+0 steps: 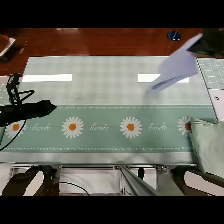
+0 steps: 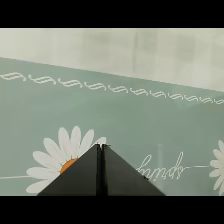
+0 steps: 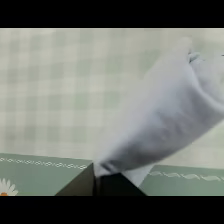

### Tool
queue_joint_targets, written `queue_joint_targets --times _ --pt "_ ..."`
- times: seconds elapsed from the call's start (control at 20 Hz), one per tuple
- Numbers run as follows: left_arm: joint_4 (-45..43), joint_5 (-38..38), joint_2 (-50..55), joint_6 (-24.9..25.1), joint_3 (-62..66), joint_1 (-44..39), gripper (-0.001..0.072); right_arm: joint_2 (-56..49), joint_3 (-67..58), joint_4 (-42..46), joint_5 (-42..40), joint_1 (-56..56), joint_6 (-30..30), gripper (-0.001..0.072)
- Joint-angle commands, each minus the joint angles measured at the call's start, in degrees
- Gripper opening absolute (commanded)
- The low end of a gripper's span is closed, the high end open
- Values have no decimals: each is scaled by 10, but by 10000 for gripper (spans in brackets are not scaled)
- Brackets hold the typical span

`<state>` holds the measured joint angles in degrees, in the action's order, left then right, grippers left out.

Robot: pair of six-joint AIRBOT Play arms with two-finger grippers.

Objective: Fold the shirts.

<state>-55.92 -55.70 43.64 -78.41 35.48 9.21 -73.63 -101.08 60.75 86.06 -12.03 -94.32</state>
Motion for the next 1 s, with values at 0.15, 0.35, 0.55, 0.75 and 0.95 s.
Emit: queue_joint_targets --times 0.15,0.35,0.55,0.75,0.95 --pt "77 50 0 9 2 0 22 91 -16 54 149 -206 -40 15" --pt "86 67 0 15 2 0 22 151 1 154 203 -305 -43 15" --pt "86 76 1 30 2 0 22 246 122 226 203 -395 -10 15" --pt "86 87 7 30 2 0 22 343 309 332 203 -482 5 15" --pt "85 91 16 63 2 -14 22 403 450 448 203 -513 -4 30"
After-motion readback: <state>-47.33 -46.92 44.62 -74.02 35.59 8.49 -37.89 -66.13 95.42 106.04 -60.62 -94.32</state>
